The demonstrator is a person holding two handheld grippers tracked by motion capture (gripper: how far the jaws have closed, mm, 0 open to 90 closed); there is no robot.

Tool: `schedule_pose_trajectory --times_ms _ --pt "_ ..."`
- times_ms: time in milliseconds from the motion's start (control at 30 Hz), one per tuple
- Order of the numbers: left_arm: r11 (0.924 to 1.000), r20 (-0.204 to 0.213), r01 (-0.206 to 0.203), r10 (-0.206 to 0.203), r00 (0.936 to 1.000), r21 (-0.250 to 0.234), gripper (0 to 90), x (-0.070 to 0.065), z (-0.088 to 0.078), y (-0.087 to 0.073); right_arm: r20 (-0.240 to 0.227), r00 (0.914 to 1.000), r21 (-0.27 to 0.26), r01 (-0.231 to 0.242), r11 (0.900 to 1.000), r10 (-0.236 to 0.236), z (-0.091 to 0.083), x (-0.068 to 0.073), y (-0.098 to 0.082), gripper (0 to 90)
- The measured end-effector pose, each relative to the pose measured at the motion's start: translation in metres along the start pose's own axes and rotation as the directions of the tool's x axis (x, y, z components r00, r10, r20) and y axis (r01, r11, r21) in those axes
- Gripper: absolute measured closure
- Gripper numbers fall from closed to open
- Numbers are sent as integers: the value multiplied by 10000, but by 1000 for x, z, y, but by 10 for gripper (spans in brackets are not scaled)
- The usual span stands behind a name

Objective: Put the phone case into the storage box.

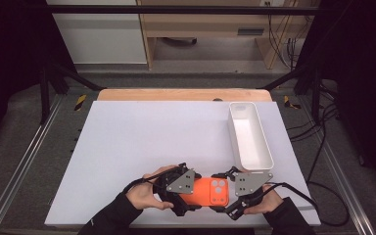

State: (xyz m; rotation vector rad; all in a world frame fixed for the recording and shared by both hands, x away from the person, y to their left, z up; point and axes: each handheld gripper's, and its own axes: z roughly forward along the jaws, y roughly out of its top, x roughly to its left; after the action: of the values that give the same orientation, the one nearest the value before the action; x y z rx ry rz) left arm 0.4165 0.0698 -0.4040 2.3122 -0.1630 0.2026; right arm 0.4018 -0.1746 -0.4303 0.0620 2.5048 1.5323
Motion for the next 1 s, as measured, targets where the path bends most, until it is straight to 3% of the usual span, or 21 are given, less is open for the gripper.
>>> schedule_pose_trajectory --times_ms 667,833,1000 --pt "9999 -32 123 -123 9999 68 141 -1 2 0 -17 10000 33 -55 10000 55 0 0 1 161" --pt "9996 -64 284 -285 9996 -6 112 -1 1 1 -9 9999 114 -100 9999 101 -1 0 1 161" --pt "9983 -279 504 -512 9983 -278 23 -1 -5 2 48 9998 232 -177 9996 176 -1 -1 0 160"
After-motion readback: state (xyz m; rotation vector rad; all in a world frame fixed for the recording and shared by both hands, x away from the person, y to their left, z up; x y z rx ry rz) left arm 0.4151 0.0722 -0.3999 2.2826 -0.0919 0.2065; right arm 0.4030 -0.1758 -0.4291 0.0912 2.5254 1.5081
